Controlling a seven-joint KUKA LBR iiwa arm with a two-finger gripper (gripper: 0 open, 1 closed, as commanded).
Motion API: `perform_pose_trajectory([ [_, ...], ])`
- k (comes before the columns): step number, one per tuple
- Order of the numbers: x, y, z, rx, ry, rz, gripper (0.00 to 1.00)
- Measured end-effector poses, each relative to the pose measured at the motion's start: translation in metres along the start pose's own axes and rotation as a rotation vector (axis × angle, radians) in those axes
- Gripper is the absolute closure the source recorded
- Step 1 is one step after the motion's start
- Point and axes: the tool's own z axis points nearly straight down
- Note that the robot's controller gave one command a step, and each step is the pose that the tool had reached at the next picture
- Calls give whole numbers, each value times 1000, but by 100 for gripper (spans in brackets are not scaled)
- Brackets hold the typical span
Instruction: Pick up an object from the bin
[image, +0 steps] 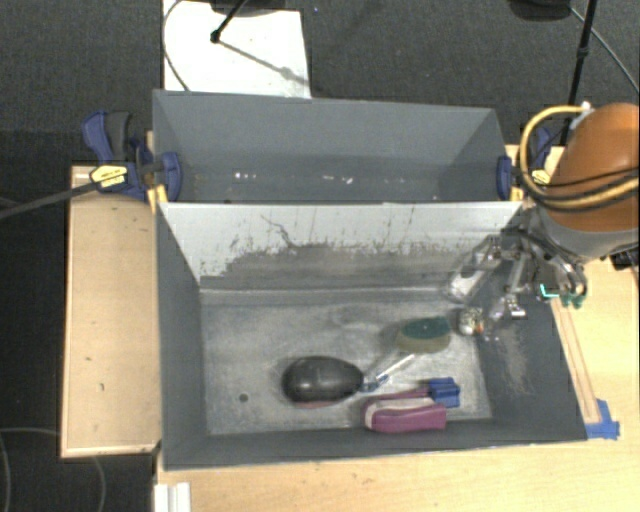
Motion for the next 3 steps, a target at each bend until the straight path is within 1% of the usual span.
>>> perform_pose_trajectory([
  [1, 38, 17, 100, 3, -21, 75, 0],
  [2, -9, 83, 78, -3, -13, 97, 0],
  [3, -3, 106, 127, 0, -13, -80, 0],
])
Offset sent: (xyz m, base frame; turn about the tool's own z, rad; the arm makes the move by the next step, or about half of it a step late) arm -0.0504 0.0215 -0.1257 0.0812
